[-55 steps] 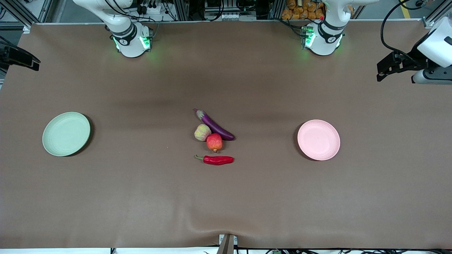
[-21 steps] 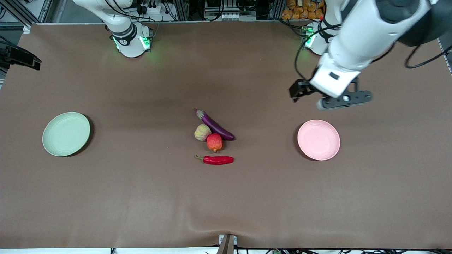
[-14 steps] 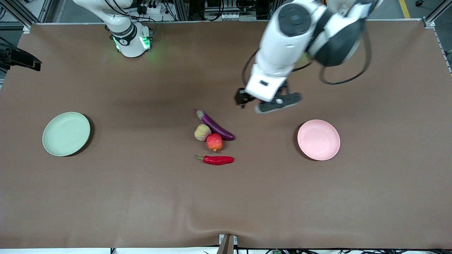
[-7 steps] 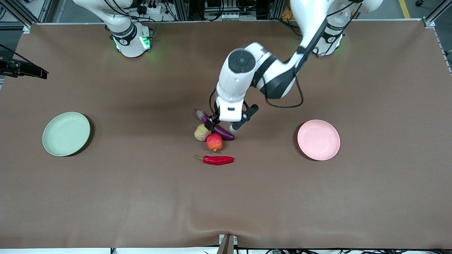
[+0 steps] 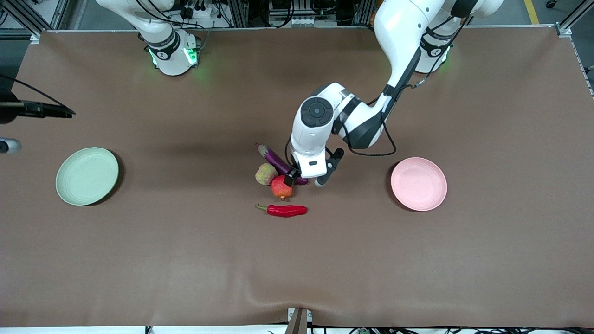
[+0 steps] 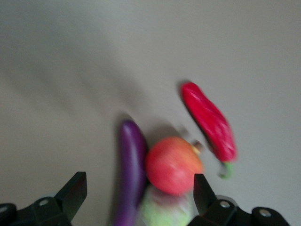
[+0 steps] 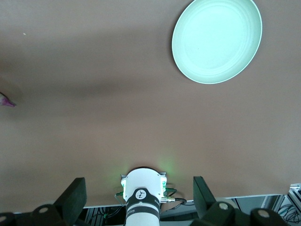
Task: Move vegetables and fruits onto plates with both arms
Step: 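Lower the left gripper onto the purple eggplant and close it, then lift the eggplant with the left gripper while the right gripper reaches the apple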
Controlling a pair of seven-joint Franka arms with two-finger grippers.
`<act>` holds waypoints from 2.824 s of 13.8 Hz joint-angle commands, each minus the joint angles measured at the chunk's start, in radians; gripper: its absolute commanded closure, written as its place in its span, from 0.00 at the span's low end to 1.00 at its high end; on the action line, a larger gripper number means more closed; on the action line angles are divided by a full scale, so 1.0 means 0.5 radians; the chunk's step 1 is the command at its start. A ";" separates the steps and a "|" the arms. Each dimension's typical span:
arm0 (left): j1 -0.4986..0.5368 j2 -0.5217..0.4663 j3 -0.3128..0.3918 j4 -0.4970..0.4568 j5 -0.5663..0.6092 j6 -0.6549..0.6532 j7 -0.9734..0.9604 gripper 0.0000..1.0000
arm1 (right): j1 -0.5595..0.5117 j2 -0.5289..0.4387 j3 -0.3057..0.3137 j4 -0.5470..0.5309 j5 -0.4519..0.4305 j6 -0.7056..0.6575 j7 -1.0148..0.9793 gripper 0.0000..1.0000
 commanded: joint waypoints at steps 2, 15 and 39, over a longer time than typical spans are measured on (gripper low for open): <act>-0.028 -0.001 -0.001 -0.158 0.097 0.010 -0.076 0.00 | 0.056 0.096 0.020 0.048 -0.028 0.063 -0.003 0.00; -0.022 0.272 0.002 -0.121 0.097 0.378 -0.248 0.00 | 0.274 0.522 0.152 0.030 0.306 0.649 1.021 0.00; 0.192 -0.262 -0.026 -0.121 0.084 -0.693 0.410 1.00 | 0.725 0.780 0.367 -0.409 0.539 1.775 2.322 0.00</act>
